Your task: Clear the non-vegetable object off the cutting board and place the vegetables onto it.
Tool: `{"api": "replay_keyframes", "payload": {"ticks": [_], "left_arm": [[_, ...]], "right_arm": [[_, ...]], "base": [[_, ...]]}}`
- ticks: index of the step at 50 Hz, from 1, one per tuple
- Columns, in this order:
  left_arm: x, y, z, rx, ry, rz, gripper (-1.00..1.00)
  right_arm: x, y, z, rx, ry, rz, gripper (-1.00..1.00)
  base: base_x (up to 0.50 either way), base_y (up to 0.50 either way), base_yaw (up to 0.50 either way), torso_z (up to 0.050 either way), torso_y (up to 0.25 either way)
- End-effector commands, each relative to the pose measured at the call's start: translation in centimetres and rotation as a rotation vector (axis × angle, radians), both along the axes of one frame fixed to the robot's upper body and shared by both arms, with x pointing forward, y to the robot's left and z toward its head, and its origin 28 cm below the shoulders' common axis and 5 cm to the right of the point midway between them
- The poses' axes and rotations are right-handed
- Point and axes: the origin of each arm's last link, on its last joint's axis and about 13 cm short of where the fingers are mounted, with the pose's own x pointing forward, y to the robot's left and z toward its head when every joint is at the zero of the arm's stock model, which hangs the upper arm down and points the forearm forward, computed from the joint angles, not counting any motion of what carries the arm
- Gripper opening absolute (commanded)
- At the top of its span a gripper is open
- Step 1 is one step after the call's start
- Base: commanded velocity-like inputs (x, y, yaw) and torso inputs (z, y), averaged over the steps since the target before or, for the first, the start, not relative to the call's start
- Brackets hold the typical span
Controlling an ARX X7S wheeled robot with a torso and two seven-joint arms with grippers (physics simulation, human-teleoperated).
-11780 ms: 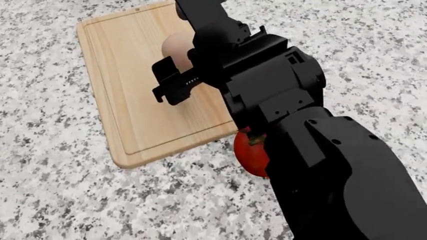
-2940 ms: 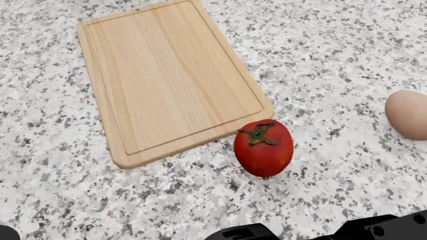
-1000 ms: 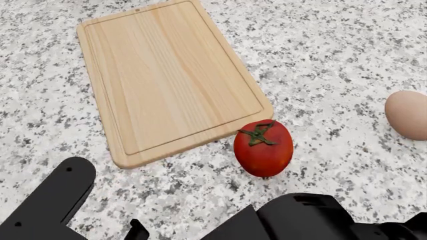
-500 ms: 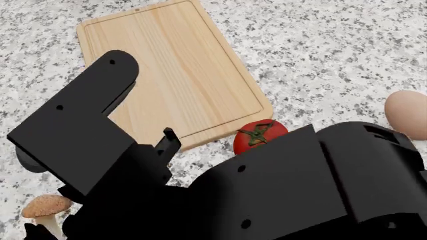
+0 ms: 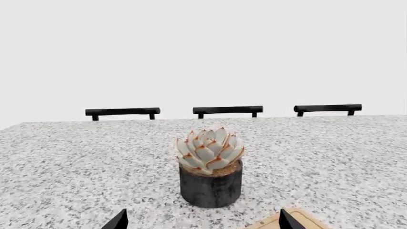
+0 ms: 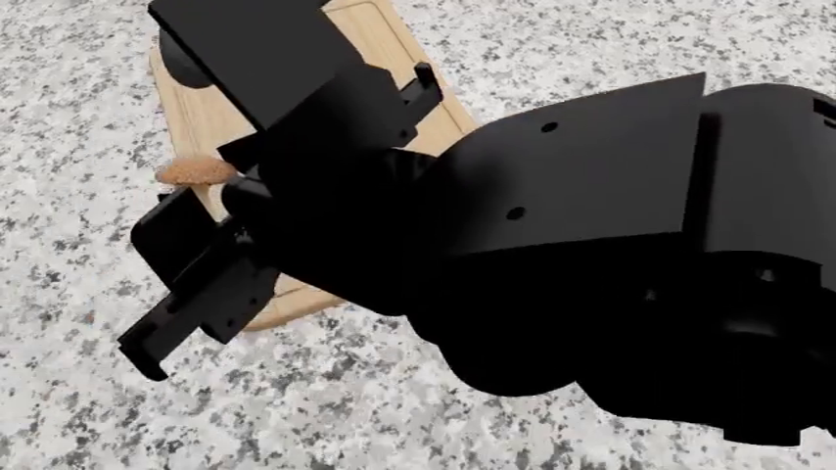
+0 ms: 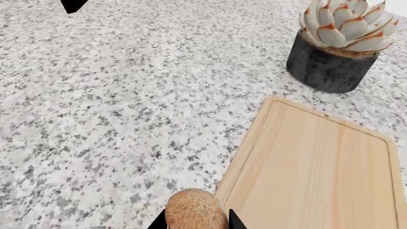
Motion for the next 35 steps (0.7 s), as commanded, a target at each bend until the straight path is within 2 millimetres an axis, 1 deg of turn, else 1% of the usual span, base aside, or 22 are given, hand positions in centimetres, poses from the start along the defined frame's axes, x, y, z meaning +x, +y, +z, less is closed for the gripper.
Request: {"api": "replay_keyframes", "payload": {"ticks": [1,2,4,11,16,21,35], "left_arm": [[0.0,0.0,0.0,0.001,0.002,0.000,1.00],[0.0,0.1,-0.1,0.000,0.002,0.002,1.00],[0.0,0.1,0.1,-0.001,0.001,0.002,1.00],[0.1,0.0,0.3,0.001,-0.003,0.000,1.00],[0.0,0.0,0.3,0.003,-0.004,0.000,1.00],[0.0,0.1,0.3,0.002,-0.004,0.003,1.00],[-0.1,0.2,0.1,-0.002,-0.001,0.006,1.00]], "right_arm": [[2.7,-0.7,0.6,-0.003,-0.074,-0.084,-1.00],[5.3,-0.6,0.1,0.008,-0.071,-0.127,-1.00],[5.9,-0.5,0.2,0.013,-0.065,-0.130,-1.00],[6.9,-0.5,0.1,0.011,-0.048,-0.142,-1.00],[8.0,-0.4,-0.3,0.006,-0.024,-0.153,-1.00],[8.5,-0.3,-1.0,-0.005,0.007,-0.154,-1.00],[9.6,1.1,-1.7,0.009,0.053,-0.130,-1.00]], "base": [[0.00,0.00,0.00,0.000,0.000],[0.00,0.00,0.00,0.000,0.000],[0.00,0.00,0.00,0.000,0.000],[0.00,0.00,0.00,0.000,0.000],[0.00,0.00,0.00,0.000,0.000],[0.00,0.00,0.00,0.000,0.000],[0.00,0.00,0.00,0.000,0.000]]}}
